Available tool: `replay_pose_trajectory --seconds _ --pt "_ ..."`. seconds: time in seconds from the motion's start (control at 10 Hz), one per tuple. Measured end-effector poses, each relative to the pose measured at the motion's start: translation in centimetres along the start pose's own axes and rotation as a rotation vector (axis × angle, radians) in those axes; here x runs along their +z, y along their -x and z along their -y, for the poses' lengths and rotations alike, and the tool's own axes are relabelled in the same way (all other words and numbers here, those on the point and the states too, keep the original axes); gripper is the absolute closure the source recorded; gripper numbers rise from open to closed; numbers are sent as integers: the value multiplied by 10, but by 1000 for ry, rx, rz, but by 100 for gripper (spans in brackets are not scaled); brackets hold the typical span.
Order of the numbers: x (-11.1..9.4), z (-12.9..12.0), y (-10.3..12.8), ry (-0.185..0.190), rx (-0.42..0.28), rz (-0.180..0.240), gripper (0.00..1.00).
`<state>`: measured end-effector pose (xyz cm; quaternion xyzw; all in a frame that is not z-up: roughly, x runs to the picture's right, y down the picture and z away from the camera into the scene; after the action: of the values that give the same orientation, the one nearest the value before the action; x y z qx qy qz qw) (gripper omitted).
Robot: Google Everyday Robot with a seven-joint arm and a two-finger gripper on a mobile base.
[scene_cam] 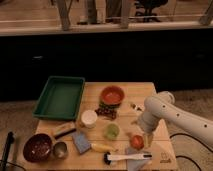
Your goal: Place apple in paper cup
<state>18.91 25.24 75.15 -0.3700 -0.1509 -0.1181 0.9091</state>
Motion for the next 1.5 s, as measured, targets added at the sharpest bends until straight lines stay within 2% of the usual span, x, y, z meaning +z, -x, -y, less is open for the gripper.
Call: replay_pose_trajectory --seconds 0.3,0.5,1.0,1.1,1.4,1.5 --pt "6 -4 0 -34 -2 23 20" --pt "10 -7 -2 -43 0 37 20" --pt "19 -13 -1 -35 -8 67 20" --pt "22 -14 0 -32 -14 73 23" --pt "24 -18 -1 -37 -19 90 48" --pt "22 -18 -2 -49 -26 94 69"
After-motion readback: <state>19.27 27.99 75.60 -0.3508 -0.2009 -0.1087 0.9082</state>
